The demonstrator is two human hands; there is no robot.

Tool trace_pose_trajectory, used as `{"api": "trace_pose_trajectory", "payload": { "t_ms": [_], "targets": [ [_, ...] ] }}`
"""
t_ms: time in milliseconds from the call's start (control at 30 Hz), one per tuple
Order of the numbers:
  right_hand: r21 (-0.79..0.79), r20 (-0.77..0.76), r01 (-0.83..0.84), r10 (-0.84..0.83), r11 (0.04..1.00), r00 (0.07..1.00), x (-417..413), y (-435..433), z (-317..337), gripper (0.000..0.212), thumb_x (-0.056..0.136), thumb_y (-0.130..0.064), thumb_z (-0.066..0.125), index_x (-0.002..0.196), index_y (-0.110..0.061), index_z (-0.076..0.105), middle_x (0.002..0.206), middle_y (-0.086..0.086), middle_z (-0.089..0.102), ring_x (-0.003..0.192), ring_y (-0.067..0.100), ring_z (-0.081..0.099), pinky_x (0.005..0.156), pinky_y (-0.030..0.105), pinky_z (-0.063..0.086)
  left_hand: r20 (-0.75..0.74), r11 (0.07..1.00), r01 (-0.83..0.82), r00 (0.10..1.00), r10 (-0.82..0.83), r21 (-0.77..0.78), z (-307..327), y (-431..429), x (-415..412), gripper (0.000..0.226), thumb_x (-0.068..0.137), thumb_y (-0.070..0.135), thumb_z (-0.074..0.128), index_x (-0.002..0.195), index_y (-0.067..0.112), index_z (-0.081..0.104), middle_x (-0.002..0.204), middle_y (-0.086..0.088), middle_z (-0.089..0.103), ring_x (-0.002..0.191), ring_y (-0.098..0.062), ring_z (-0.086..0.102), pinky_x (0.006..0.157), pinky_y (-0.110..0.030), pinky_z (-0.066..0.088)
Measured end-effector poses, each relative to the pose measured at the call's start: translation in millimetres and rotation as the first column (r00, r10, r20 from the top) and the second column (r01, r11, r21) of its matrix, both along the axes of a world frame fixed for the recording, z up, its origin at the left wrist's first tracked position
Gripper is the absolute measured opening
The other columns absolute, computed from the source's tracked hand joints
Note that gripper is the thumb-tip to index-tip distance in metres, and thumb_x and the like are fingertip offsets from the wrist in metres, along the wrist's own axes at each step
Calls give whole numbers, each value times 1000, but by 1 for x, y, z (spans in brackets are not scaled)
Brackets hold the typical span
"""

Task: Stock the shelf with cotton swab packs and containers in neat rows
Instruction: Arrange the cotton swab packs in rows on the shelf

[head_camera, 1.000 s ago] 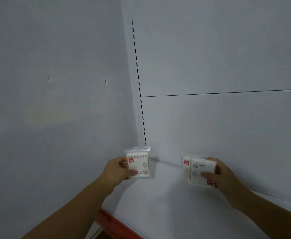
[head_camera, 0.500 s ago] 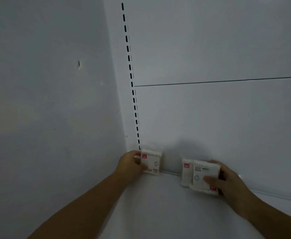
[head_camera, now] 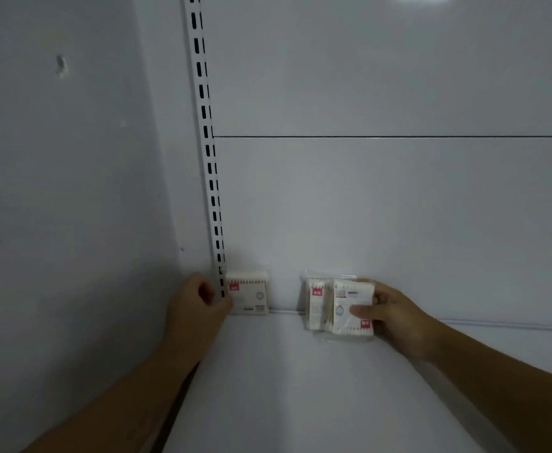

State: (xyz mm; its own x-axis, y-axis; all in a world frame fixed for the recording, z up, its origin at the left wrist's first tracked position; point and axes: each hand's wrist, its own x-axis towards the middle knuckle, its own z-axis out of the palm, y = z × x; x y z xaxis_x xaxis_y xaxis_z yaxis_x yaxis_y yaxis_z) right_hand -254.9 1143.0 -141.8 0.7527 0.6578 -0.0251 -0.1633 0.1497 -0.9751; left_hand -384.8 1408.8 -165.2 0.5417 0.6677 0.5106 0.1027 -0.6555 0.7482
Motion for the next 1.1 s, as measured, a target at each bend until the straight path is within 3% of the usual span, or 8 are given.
{"api": "trace_pose_trajectory", "payload": {
  "t_ms": [67,133,233,400,633,833,1000,1100],
  "targets": [
    [30,-4,-48,48,998,999,-10,3,7,50,72,12,59,120,0,56,105,19,69,90,31,69,69,37,59,-5,930,302,951,-310,-210,13,-19,-1,32,68,10,84,69,18,53,61,6,54,54,2,51,51,-8,39],
    [61,22,-114,113,992,993,-23,9,13,48,70,8,60,117,-3,58,103,16,71,88,27,71,66,32,58,11,626,583,737,-676,-518,21,-40,-2,38,63,22,85,94,16,64,83,0,70,78,-8,67,69,-20,52],
    [79,78,-160,154,984,985,-37,18,22,48,70,5,63,117,-4,59,107,17,70,91,27,70,68,32,57,32,397,670,532,-846,-627,22,-51,-3,44,77,14,77,120,17,63,114,-2,71,104,-16,68,81,-28,56],
    [43,97,15,-20,999,995,-32,9,35,40,70,0,67,110,-3,63,104,16,71,92,30,70,70,34,59,94,546,541,760,-643,-640,46,-27,3,26,81,-3,68,105,8,64,91,-7,75,74,-17,72,57,-22,54],
    [-123,289,344,-298,931,910,-10,-11,28,33,72,-2,79,100,-6,61,93,14,73,82,30,71,71,39,60,1,659,485,806,-592,-574,73,-9,8,17,83,-4,66,95,6,60,88,-10,75,72,-20,73,57,-26,57],
    [-137,405,450,-364,883,839,0,-4,26,43,69,-3,83,98,-14,54,89,10,72,66,23,70,69,41,59,-198,870,412,860,-470,-272,101,-24,20,19,81,4,72,88,15,57,89,1,70,77,-16,70,62,-27,58],
    [-189,526,494,-338,849,780,6,-7,16,41,68,-10,85,94,-22,56,87,0,71,72,19,70,70,36,58,49,718,482,845,-533,-503,60,-52,17,31,76,-11,71,90,12,56,93,-14,68,70,-19,71,57,-27,57],
    [-208,608,510,-298,834,736,5,-6,9,38,68,-12,85,90,-23,55,85,-4,68,75,15,69,68,31,58,-14,767,369,897,-442,-524,25,-69,19,27,76,-1,77,84,19,61,89,-5,69,71,-15,66,55,-23,52]
  ]
}}
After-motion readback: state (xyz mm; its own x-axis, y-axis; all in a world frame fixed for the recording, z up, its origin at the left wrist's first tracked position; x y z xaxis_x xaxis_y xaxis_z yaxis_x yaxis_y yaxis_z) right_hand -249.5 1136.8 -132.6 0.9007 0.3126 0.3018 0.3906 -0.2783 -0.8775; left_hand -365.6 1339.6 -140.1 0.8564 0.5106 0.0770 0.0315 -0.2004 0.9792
